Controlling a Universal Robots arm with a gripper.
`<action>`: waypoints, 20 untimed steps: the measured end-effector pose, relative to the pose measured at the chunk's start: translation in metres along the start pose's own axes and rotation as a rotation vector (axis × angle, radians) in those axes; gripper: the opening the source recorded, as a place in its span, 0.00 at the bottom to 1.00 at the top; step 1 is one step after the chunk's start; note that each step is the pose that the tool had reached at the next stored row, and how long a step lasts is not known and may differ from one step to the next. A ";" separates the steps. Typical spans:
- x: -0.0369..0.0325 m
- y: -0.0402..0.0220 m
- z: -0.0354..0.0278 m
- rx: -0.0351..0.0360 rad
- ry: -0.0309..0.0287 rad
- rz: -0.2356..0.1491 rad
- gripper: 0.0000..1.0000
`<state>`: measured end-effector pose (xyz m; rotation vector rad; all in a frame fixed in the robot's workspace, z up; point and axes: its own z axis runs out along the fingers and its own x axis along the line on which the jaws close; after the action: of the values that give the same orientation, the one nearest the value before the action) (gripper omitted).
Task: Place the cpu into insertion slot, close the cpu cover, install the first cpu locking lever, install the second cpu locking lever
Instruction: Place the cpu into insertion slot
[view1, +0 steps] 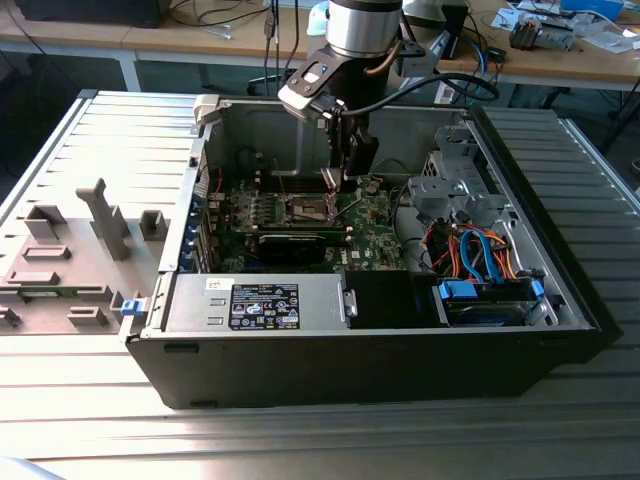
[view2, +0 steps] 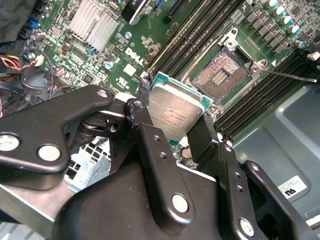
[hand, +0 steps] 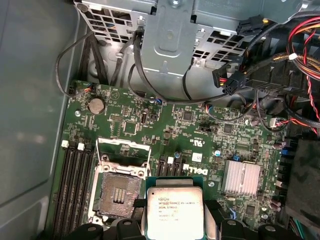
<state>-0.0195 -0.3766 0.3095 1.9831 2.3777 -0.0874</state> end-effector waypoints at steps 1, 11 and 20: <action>0.0000 0.0000 0.0000 0.0001 0.0000 0.001 0.54; 0.0000 0.0000 0.0002 0.0014 0.0005 0.021 0.54; 0.0000 0.0000 0.0003 0.0026 0.0008 0.038 0.54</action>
<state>-0.0195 -0.3766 0.3093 2.0288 2.3403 -0.0884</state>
